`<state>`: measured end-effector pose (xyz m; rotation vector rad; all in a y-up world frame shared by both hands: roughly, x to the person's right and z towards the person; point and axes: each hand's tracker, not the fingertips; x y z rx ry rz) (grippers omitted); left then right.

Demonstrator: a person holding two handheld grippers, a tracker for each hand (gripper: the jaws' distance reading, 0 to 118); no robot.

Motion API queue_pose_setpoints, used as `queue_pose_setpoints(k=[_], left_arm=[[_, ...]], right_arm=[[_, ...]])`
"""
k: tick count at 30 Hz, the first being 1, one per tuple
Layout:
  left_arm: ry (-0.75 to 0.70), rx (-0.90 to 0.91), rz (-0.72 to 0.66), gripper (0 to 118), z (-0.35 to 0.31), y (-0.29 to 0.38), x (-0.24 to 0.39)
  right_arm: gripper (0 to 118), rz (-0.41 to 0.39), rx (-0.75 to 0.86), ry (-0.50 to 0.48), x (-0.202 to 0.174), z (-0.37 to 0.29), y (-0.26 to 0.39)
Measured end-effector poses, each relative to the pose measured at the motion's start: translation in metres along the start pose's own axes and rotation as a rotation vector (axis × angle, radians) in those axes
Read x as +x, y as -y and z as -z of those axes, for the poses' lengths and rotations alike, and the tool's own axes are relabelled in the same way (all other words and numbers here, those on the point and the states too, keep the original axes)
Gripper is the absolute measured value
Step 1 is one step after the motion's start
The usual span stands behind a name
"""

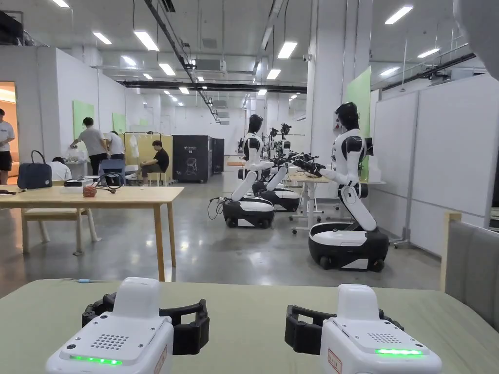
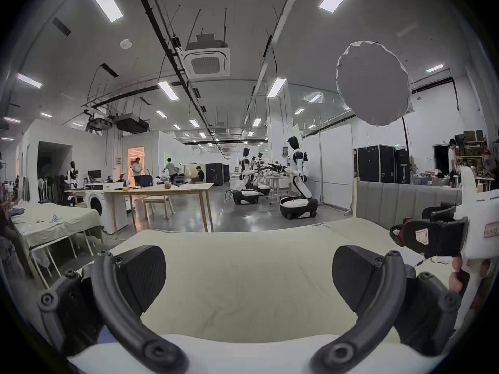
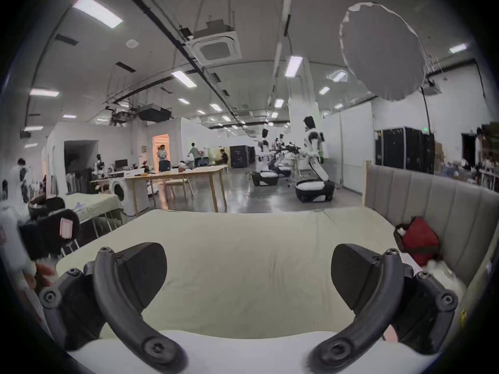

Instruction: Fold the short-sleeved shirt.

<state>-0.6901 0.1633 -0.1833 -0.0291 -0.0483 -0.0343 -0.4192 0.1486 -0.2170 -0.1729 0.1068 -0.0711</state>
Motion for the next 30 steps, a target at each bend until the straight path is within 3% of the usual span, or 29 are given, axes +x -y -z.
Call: queue_pose_setpoints(k=[4,9,16,25,30], left_arm=[[-0.01,0.009,0.005,118,-0.001,0.002,-0.001],[-0.022,0.015,-0.006,118,-0.002,0.001,-0.003],[-0.022,0.013,-0.009,118,-0.002,0.003,-0.004],[-0.021,0.008,-0.012,118,-0.001,0.004,-0.004],[-0.017,0.008,-0.008,118,0.001,0.003,-0.002]], right_arm=[[118,0.092,-0.087,0.079,0.001,0.003,-0.008],[118,0.076,-0.117,0.108,0.001,0.007,-0.012],[118,0.138,-0.145,0.052,0.009,0.006,-0.015],[118,0.049,-0.043,0.072,0.001,-0.002,-0.011],[118,0.044,-0.007,0.078,-0.005,-0.011,-0.011]])
